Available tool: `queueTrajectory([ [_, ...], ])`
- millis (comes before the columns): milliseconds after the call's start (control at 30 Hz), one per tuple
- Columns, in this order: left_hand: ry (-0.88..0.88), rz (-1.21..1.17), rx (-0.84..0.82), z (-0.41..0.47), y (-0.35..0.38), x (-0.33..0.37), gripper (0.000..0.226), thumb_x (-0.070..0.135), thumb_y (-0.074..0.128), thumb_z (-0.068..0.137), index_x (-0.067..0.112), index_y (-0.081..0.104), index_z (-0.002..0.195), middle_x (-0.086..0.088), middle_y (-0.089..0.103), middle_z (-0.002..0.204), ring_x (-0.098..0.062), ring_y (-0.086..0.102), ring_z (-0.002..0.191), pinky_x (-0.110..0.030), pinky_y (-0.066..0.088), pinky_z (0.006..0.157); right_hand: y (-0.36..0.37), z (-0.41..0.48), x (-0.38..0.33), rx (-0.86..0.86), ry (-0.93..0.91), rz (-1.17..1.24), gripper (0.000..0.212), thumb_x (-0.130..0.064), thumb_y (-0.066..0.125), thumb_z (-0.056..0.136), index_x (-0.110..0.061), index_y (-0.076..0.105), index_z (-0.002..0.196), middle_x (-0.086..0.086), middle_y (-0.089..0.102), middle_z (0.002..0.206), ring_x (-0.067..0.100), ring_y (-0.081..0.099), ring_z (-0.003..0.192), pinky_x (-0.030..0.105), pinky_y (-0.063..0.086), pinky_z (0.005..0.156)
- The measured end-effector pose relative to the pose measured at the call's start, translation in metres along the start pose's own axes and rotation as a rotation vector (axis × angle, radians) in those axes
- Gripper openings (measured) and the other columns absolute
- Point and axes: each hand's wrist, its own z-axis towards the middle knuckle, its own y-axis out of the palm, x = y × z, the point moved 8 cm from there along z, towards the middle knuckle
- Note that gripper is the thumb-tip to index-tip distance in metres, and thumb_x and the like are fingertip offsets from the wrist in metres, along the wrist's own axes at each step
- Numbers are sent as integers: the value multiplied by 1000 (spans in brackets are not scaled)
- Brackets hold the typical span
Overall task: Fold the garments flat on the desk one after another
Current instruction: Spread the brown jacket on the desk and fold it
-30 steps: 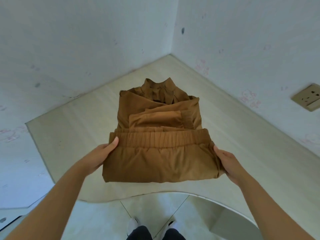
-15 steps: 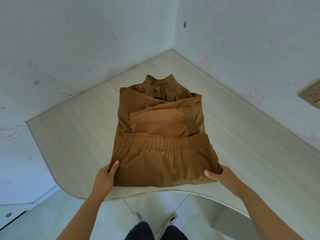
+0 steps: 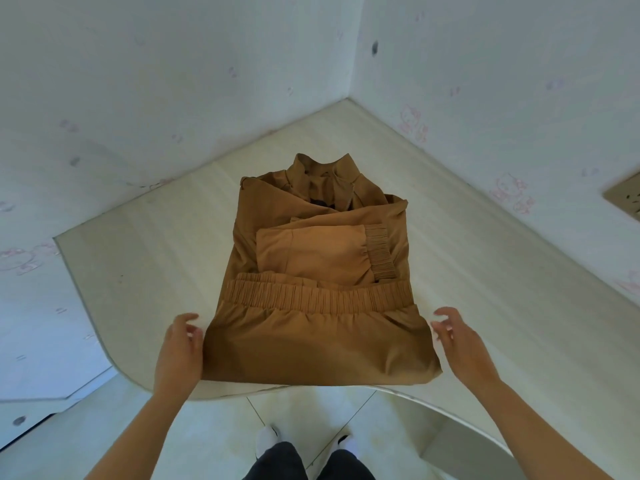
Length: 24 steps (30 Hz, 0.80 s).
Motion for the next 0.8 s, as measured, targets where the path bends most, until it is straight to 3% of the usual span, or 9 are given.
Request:
queueTrajectory([
  [100, 366, 322, 32, 5, -9, 9, 74, -4, 65, 82, 20, 36, 144, -15, 42, 139, -37, 55, 113, -50, 52, 90, -6, -5, -9, 69, -291, -357, 78, -17, 72, 83, -24, 29, 147, 5, 40, 148, 26, 56, 121, 35, 55, 88],
  [167, 633, 539, -41, 4, 2, 18, 96, 3, 80, 69, 24, 30, 148, -17, 37, 147, -41, 51, 122, -52, 50, 92, 5, -10, -20, 31, -421, -480, 107, -10, 84, 66, -26, 22, 152, 9, 28, 155, 30, 51, 127, 37, 54, 89],
  [300, 836, 623, -134, 6, 14, 48, 108, 2, 86, 59, 28, 32, 149, -14, 36, 151, -38, 47, 129, -49, 47, 95, 30, -11, -36, -41, -525, -558, 114, -1, 84, 63, -32, 21, 152, 10, 22, 158, 32, 39, 137, 39, 49, 97],
  [433, 805, 631, -277, 19, 31, 47, 115, -1, 82, 65, 40, 18, 151, -5, 18, 159, -34, 39, 136, -47, 43, 101, 37, 0, -39, -106, -509, -572, 117, -2, 83, 64, -38, 15, 152, 6, 12, 161, 32, 29, 142, 42, 47, 100],
  [500, 776, 592, -322, 24, 39, 40, 110, 2, 77, 73, 46, 12, 150, 2, 0, 162, -30, 27, 143, -46, 37, 108, 40, 3, -41, -139, -511, -578, 116, 0, 78, 70, -43, 7, 151, 1, -2, 162, 29, 16, 147, 40, 40, 106],
  [600, 742, 453, -422, 30, 49, 34, 97, 7, 70, 83, 57, 13, 144, 13, -11, 160, -21, 17, 146, -41, 29, 115, 43, 10, -41, -166, -497, -548, 104, 4, 69, 79, -48, 12, 148, -7, -10, 161, 22, 2, 149, 40, 27, 113],
  [700, 566, 14, -609, 37, 46, 39, 68, 16, 55, 95, 69, 32, 130, 21, 3, 158, -13, 18, 144, -34, 30, 115, 34, 15, -56, -158, -397, -284, 80, 10, 58, 86, -46, 39, 140, -15, 2, 158, 19, 2, 148, 44, 18, 116],
  [767, 282, -339, -718, 40, 40, 47, 48, 17, 47, 99, 62, 58, 113, 12, 23, 155, -15, 31, 138, -28, 42, 105, 20, 19, -65, -100, -249, -9, 61, 17, 50, 87, -19, 52, 136, -16, 20, 146, 20, 7, 147, 44, 24, 116],
  [800, 146, -471, -714, 43, 36, 52, 44, 17, 46, 99, 57, 65, 104, 6, 34, 150, -18, 39, 133, -29, 46, 100, 16, 20, -67, -87, -193, 84, 59, 19, 47, 87, -11, 49, 137, -13, 29, 141, 21, 9, 147, 40, 28, 113],
])
